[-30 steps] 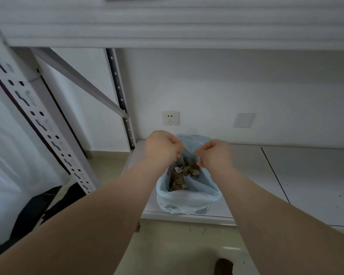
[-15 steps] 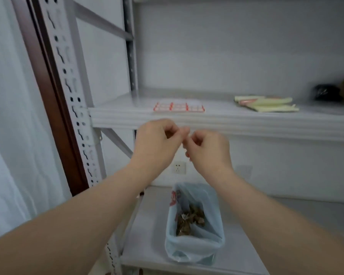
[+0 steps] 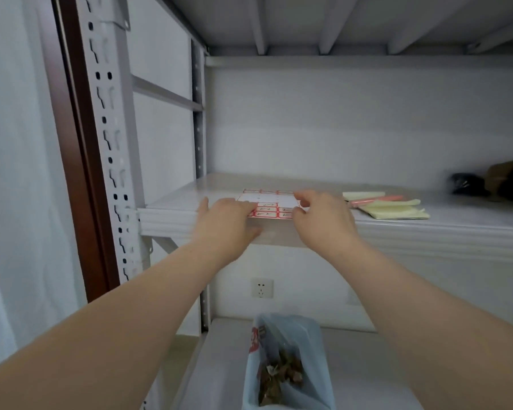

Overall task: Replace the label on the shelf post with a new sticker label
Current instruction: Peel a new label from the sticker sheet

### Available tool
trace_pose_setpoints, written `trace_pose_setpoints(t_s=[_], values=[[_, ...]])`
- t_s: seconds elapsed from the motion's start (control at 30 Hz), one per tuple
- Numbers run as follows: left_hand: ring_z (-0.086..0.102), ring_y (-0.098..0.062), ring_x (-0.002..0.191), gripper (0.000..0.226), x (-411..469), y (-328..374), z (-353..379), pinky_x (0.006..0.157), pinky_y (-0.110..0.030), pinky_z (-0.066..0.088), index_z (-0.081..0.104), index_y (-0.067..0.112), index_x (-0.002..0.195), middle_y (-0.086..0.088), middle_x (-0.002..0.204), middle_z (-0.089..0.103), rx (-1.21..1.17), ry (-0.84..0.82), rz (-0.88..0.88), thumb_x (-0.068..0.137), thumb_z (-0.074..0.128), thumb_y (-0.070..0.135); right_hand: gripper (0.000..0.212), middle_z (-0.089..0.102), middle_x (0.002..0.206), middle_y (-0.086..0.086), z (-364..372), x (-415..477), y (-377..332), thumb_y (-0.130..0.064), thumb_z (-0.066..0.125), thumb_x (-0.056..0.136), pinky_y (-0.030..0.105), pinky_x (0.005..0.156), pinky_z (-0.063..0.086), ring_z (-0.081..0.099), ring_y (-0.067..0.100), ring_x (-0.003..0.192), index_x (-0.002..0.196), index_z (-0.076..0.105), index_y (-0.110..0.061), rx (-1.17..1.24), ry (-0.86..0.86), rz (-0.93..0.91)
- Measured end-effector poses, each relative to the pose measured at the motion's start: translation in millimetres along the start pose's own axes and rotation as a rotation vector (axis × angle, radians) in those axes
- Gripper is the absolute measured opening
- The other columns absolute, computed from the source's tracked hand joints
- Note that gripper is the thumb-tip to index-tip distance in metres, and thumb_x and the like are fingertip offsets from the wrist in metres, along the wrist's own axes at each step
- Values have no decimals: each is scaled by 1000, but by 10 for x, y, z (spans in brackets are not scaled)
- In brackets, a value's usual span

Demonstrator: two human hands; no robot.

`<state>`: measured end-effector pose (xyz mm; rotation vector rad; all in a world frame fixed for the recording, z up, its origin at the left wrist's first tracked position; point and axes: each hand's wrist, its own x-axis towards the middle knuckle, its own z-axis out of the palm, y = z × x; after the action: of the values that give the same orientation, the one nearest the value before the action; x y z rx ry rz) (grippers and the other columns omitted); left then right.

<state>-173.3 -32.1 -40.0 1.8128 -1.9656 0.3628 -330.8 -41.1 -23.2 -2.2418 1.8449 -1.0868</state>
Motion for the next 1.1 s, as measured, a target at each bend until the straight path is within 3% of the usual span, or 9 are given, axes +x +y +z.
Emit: trace_pose_setpoints(t_s=[0.17, 0.27, 0.37, 0.43, 0.5, 0.63, 0.83, 0.93, 1.1], values=[[60, -34, 80, 25, -79, -64, 18, 74, -40, 49, 74, 20, 96, -8, 83, 74, -93, 369, 135, 85, 53, 12, 31, 68, 111, 8, -53, -23, -36, -27, 47, 89, 32, 83, 45, 58, 32, 109, 113, 65, -17, 128, 83, 122], [65, -31, 67, 26, -233, -83, 16, 53, -37, 55, 74, 14, 92, -9, 72, 71, -144, 527, 164, 79, 52, 9, 23, 69, 77, 14, -139, -68, -148, -27, 49, 87, 38, 67, 57, 68, 35, 73, 87, 65, -10, 541, -48, 320], [71, -29, 83, 40, -329, -171, 14, 65, -37, 57, 72, 13, 104, -8, 96, 74, -105, 534, 298, 80, 41, 11, 4, 66, 87, 13, -235, -104, -243, -19, 54, 91, 33, 61, 57, 63, 25, 65, 93, 57, -17, 1049, -310, 479], [69, -29, 96, 41, -394, -241, -16, 74, -39, 57, 70, 14, 109, -6, 111, 71, -48, 491, 374, 80, 42, 7, 26, 64, 105, 14, -246, -106, -244, -8, 53, 91, 33, 68, 55, 64, 23, 71, 110, 52, -26, 1251, -392, 456], [65, -26, 108, 41, -474, -284, -72, 87, -39, 52, 65, 18, 118, -4, 122, 66, 9, 385, 415, 85, 42, 18, 47, 64, 108, 14, -234, -120, -250, 4, 52, 89, 31, 67, 55, 63, 21, 71, 128, 51, -21, 1254, -380, 397], [40, -19, 135, 67, -580, -256, -241, 113, -30, 23, 42, 23, 140, 0, 147, 42, 20, 117, 423, 86, 28, 59, 61, 62, 96, 9, -209, -190, -292, 17, 47, 81, 28, 60, 55, 61, 21, 67, 124, 59, -25, 1131, -353, 283], [50, -16, 119, 46, -448, -98, -393, 101, -27, 33, 54, 22, 130, 5, 129, 59, -247, 290, 106, 87, 59, 38, 50, 66, 95, 11, -163, -279, -383, 15, 50, 79, 35, 71, 51, 62, 26, 71, 105, 67, -24, 1115, -386, 155], [54, -15, 111, 37, -433, -76, -432, 95, -25, 36, 63, 22, 121, 5, 118, 64, -326, 318, 29, 85, 63, 33, 33, 67, 87, 8, -156, -318, -398, 10, 57, 83, 32, 66, 52, 64, 24, 68, 94, 65, -20, 1189, -380, 139], [53, -9, 103, 29, -462, -67, -464, 88, -21, 39, 67, 25, 114, 6, 110, 62, -390, 320, -30, 86, 62, 33, 38, 66, 79, 8, -130, -320, -386, 10, 48, 85, 32, 62, 50, 63, 23, 66, 93, 66, -22, 1243, -427, 171]])
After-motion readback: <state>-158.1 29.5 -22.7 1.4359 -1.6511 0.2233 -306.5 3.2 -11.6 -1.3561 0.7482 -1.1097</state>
